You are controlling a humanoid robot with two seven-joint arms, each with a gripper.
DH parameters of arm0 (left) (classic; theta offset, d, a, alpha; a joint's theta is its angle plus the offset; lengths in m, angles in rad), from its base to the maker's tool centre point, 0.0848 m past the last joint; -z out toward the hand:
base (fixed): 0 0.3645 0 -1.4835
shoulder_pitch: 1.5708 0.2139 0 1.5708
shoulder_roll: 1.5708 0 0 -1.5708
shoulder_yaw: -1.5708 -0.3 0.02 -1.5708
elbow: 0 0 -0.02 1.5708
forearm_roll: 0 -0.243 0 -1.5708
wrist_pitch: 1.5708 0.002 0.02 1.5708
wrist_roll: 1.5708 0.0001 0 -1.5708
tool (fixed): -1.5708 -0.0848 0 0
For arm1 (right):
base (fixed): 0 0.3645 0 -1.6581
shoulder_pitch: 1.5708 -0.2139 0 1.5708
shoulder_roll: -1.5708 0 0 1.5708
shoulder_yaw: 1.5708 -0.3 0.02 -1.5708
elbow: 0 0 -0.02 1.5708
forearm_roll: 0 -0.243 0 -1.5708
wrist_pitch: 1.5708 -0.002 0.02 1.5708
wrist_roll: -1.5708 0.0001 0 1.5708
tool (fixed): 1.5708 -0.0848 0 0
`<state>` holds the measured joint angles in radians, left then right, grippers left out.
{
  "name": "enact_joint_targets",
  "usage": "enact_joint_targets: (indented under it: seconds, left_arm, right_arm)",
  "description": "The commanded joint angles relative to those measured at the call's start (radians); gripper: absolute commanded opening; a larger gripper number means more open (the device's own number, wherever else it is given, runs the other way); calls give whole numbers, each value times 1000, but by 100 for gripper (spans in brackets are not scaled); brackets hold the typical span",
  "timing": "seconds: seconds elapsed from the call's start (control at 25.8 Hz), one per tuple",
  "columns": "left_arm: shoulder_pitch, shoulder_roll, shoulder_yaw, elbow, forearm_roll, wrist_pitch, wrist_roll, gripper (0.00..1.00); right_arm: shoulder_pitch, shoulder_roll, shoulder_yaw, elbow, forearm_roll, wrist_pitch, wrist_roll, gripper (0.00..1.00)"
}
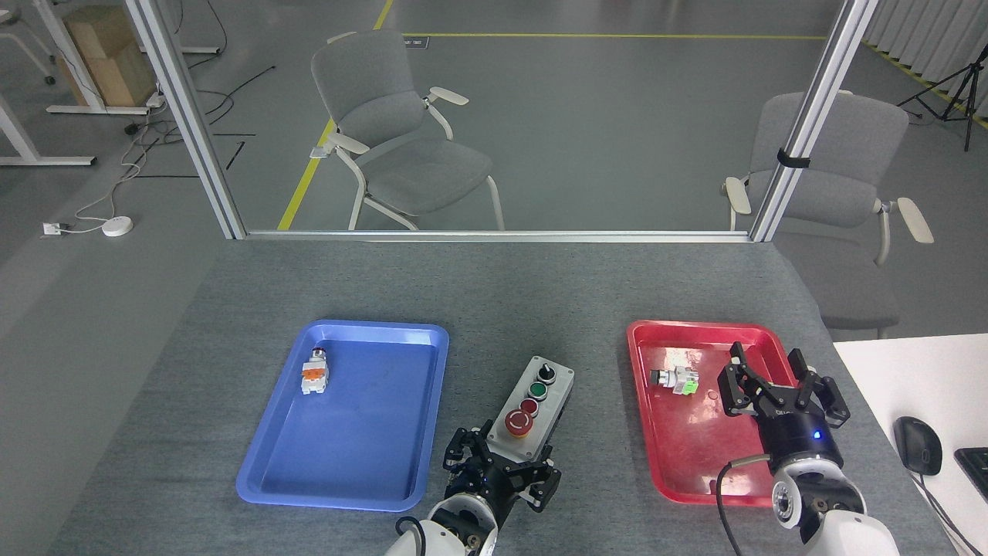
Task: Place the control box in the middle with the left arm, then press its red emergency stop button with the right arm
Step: 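Release the control box and pull the left gripper back, then press the red button on the control box with the right gripper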
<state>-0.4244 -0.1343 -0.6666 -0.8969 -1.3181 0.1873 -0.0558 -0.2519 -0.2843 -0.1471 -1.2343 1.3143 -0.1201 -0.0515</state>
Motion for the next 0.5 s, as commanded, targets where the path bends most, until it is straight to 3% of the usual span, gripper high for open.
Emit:
enact_joint_targets:
  seconds: [0.0, 0.16, 0.31, 0.47]
  left_arm:
    - [87, 35, 7, -138, 0, -9, 2, 98]
    - [227, 213, 9, -387, 3, -32, 1, 98]
    - [345, 321, 82, -534, 3, -51, 2, 98]
    - [414, 367, 254, -617, 11, -144, 2, 98]
  right_arm:
    - [-27, -1, 1, 9, 2, 0, 7, 57]
    - [-47, 0, 11, 10, 5, -1, 12, 26]
    - [-98, 13, 69, 16, 11, 0, 15, 22]
    - [-187, 24, 248, 110, 3, -1, 13, 0]
